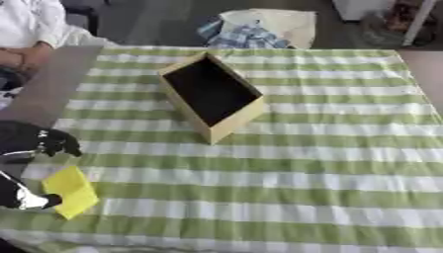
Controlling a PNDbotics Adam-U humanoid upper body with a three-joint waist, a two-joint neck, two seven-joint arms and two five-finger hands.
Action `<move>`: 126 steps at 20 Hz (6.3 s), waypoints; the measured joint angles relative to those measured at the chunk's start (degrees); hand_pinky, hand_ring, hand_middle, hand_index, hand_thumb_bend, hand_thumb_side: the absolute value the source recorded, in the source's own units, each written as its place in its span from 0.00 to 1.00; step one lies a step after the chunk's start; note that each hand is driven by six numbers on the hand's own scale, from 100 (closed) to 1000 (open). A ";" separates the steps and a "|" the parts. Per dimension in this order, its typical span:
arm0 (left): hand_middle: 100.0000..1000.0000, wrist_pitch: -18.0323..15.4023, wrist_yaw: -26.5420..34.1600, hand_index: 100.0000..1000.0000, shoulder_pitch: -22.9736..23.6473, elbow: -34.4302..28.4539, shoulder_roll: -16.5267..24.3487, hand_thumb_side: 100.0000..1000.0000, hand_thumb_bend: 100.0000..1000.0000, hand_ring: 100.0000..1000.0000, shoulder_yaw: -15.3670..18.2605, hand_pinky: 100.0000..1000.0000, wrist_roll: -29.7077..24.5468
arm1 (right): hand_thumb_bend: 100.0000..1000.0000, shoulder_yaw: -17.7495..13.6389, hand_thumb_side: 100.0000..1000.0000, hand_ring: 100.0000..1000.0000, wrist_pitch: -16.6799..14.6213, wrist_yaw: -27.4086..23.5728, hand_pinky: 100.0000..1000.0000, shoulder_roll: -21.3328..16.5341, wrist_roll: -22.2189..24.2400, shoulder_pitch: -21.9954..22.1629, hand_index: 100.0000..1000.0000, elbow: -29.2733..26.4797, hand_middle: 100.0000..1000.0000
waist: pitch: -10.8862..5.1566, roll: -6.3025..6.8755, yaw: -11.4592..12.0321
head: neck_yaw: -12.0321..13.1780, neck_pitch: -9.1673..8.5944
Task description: Pick up objects on the table and place them in the box.
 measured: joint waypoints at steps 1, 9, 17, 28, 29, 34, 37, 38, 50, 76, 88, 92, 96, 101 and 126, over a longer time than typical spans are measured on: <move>0.84 0.03 -0.25 0.89 -0.26 0.40 -0.30 0.62 0.35 0.63 -0.28 0.46 0.04 | 0.00 -0.01 0.82 0.66 0.00 -0.01 0.60 0.07 0.00 0.02 0.77 0.00 0.68 | 0.00 0.00 -0.06 | 0.03 0.00; 0.79 -0.20 -1.80 0.87 -0.95 3.72 -1.96 0.66 0.31 0.59 -2.13 0.43 0.26 | 0.00 -0.03 0.82 0.66 -0.02 -0.44 0.60 0.40 0.05 0.07 0.77 0.00 0.68 | 0.23 -0.01 -0.38 | 0.33 0.00; 0.66 -0.83 -0.86 0.78 -0.96 4.78 -2.73 0.37 0.23 0.47 -3.00 0.28 -0.45 | 0.00 -0.34 0.82 0.66 -0.02 -0.50 0.60 0.44 0.05 0.26 0.77 0.00 0.68 | 0.31 -0.01 -0.42 | 0.46 0.00; 0.56 0.97 2.34 0.61 -0.98 2.94 -2.72 0.11 0.17 0.42 -2.52 0.19 -1.67 | 0.00 -0.45 0.82 0.66 0.03 -0.51 0.60 0.83 0.00 0.61 0.77 0.00 0.68 | 0.29 0.05 -0.43 | 0.58 0.00; 0.55 1.12 2.66 0.61 -1.03 2.67 -2.72 0.09 0.16 0.41 -2.33 0.18 -1.80 | 0.00 -0.50 0.82 0.66 0.03 -0.51 0.60 0.83 -0.01 0.71 0.77 0.00 0.68 | 0.28 0.05 -0.43 | 0.57 0.00; 0.55 1.95 4.60 0.61 -3.40 0.39 -2.35 0.07 0.21 0.40 -1.48 0.16 -2.72 | 0.00 -0.55 0.82 0.66 0.02 -0.51 0.60 0.83 -0.03 0.76 0.77 0.00 0.68 | 0.03 0.20 -0.42 | 0.51 0.00; 0.55 2.27 5.87 0.61 -6.36 -1.20 -1.90 0.06 0.25 0.39 -0.83 0.14 -3.03 | 0.00 -0.55 0.82 0.66 0.00 -0.51 0.60 0.83 -0.02 0.76 0.77 0.00 0.68 | 0.01 0.38 -0.43 | 0.54 0.00; 0.55 2.35 6.30 0.61 -7.65 -1.60 -1.76 0.06 0.25 0.39 -0.72 0.13 -3.11 | 0.00 -0.55 0.82 0.66 0.00 -0.51 0.60 0.83 -0.02 0.76 0.77 0.00 0.68 | 0.01 0.43 -0.45 | 0.60 0.00; 0.52 2.29 10.82 0.59 -27.04 -0.43 -6.79 0.02 0.26 0.35 -2.88 0.07 -6.01 | 0.00 -0.44 0.82 0.66 -0.19 -0.79 0.60 0.81 0.19 0.72 0.77 0.00 0.68 | 0.28 1.10 -1.68 | 1.67 0.00; 0.41 0.23 -4.97 0.56 -50.76 36.77 -36.52 0.04 0.00 0.32 1.24 0.01 -0.62 | 0.00 0.01 0.83 0.65 -1.00 -2.71 0.58 1.38 1.10 -3.34 0.77 0.00 0.67 | 6.23 1.19 -7.14 | 5.37 -2.01; 0.40 0.01 -11.65 0.56 -51.05 41.94 -38.15 0.04 0.00 0.32 3.40 0.02 3.41 | 0.00 0.00 0.83 0.64 -1.17 -3.30 0.58 1.84 1.34 -3.81 0.77 0.00 0.66 | 7.76 1.01 -7.38 | 5.83 -3.21; 0.40 0.32 -12.86 0.56 -51.05 42.48 -38.26 0.05 0.00 0.32 3.75 0.02 4.34 | 0.00 -0.01 0.83 0.64 -1.15 -3.50 0.57 1.84 1.36 -3.81 0.77 0.00 0.66 | 7.96 0.99 -7.40 | 5.83 -3.61; 0.40 1.18 -14.07 0.56 -50.83 43.30 -38.26 0.05 0.00 0.32 4.42 0.02 5.35 | 0.00 -0.02 0.83 0.64 -1.11 -3.52 0.57 1.89 1.40 -3.81 0.77 0.00 0.66 | 8.18 0.90 -7.40 | 5.81 -3.76; 0.40 2.18 -15.64 0.56 -50.21 44.76 -38.30 0.06 0.00 0.32 4.81 0.04 6.38 | 0.00 -0.04 0.83 0.64 -1.10 -3.56 0.57 2.08 1.41 -3.81 0.77 0.00 0.66 | 8.53 0.60 -7.43 | 5.80 -4.16; 0.77 1.39 -28.66 0.85 -49.16 45.16 -39.10 0.24 0.20 0.86 5.16 0.84 7.83 | 0.00 -0.35 0.83 0.64 -1.00 -4.07 0.57 2.84 1.51 -3.79 0.77 0.00 0.66 | 8.98 0.42 -7.45 | 5.37 -4.63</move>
